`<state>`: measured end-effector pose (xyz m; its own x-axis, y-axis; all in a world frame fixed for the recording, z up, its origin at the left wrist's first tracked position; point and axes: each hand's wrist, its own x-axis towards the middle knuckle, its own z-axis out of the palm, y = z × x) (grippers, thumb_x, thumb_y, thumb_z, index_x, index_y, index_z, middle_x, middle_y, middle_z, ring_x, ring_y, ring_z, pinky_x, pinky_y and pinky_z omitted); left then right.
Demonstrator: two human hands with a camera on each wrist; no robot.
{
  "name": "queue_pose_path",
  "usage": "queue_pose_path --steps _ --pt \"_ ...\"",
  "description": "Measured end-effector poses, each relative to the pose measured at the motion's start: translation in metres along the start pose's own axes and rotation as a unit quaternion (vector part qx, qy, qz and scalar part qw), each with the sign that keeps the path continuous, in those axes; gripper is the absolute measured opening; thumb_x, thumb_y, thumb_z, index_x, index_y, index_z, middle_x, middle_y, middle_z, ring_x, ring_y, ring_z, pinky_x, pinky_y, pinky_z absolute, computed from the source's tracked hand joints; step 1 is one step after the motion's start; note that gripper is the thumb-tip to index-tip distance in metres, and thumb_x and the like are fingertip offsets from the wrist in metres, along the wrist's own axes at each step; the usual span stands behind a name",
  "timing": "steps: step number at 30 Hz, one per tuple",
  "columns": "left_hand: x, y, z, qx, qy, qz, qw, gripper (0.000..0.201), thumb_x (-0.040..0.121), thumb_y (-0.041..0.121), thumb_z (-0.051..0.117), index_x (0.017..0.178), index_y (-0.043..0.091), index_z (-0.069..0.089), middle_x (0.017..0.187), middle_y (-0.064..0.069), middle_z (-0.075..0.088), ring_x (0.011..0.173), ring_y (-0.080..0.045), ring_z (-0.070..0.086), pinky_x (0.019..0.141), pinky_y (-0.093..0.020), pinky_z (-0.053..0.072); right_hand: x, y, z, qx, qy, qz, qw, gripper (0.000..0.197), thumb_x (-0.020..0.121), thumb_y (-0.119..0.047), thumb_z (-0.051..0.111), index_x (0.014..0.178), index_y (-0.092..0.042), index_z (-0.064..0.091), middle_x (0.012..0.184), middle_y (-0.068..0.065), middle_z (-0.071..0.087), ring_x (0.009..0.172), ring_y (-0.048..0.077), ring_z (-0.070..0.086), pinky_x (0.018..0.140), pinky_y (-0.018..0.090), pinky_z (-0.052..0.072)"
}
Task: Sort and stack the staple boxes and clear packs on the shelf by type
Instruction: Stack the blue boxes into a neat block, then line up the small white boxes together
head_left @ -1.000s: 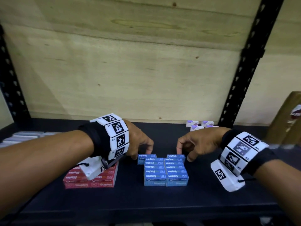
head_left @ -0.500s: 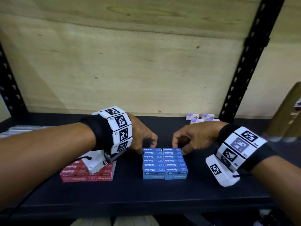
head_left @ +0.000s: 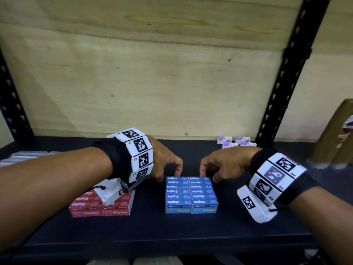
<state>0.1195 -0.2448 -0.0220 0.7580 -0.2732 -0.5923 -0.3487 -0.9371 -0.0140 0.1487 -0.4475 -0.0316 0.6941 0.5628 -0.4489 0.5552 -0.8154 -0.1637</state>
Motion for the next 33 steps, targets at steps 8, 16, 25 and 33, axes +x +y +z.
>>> queue_pose_path --steps 8,16,25,33 --pt "0.006 -0.002 -0.019 -0.093 0.066 -0.020 0.993 0.035 0.083 0.011 0.057 0.109 0.034 0.051 0.103 -0.011 0.073 0.095 -0.027 0.070 0.091 -0.041 0.054 -0.026 0.037 -0.005 0.073 0.043 0.031 0.996 0.020 0.090 -0.022 0.068 0.108 -0.029 0.062 0.097 -0.008 0.070 0.089 0.008 0.064 0.083 0.024 0.049" --pt "0.054 0.058 -0.067 -0.029 0.243 0.023 0.969 0.026 0.088 0.037 0.064 0.113 0.031 0.057 0.098 0.009 0.066 0.086 -0.012 0.060 0.086 -0.030 0.048 -0.050 0.117 -0.032 -0.007 0.210 0.225 0.951 0.011 0.086 -0.028 0.069 0.090 -0.030 0.059 0.098 -0.010 0.061 0.092 0.013 0.056 0.076 0.023 0.040" --pt "0.124 0.105 -0.092 0.049 0.267 0.059 0.960 0.043 0.090 0.034 0.062 0.130 0.025 0.049 0.116 0.002 0.058 0.087 -0.016 0.050 0.054 -0.023 0.031 -0.022 0.138 -0.031 -0.066 0.128 0.278 0.950 0.039 0.089 -0.032 0.066 0.125 -0.016 0.059 0.125 0.002 0.062 0.109 0.022 0.060 0.088 0.031 0.049" --pt "0.159 0.119 -0.095 0.127 0.228 0.028 0.965 0.011 0.094 0.022 0.059 0.088 0.012 0.056 0.084 -0.001 0.048 0.065 -0.010 0.050 0.035 -0.018 0.027 -0.001 0.151 -0.033 -0.095 0.092 0.281 0.950 0.028 0.095 -0.021 0.056 0.120 -0.010 0.061 0.117 0.007 0.067 0.085 0.021 0.062 0.048 0.017 0.038"
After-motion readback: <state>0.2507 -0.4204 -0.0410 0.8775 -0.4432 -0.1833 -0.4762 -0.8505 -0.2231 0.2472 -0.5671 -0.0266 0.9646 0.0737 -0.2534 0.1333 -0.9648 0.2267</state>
